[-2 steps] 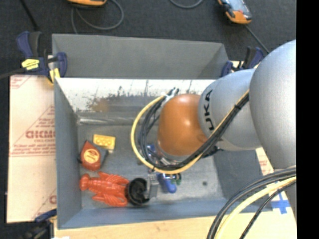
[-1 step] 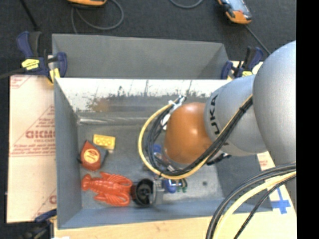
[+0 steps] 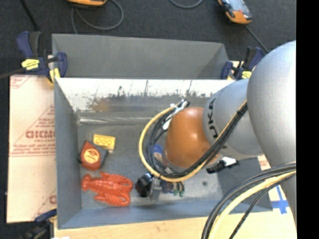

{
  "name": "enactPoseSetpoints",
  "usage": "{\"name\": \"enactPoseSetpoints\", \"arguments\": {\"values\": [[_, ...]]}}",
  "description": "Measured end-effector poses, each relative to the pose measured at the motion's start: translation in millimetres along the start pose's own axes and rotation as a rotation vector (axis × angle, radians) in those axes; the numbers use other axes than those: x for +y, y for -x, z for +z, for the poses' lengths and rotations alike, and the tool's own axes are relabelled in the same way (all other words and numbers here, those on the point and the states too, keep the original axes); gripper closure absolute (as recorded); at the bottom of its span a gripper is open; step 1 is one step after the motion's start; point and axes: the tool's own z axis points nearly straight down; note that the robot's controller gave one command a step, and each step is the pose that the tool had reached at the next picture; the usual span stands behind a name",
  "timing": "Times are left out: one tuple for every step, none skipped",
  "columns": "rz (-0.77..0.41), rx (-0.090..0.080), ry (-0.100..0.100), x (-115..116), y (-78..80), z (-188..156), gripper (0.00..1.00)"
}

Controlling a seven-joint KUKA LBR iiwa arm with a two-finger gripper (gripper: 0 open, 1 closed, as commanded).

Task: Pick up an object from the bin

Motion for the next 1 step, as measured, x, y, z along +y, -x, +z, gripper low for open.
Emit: {"name": "enactPoseSetpoints", "arguments": {"values": [[0.001,0.0,0.0,0.0,0.0,0.0,1.0]]}}
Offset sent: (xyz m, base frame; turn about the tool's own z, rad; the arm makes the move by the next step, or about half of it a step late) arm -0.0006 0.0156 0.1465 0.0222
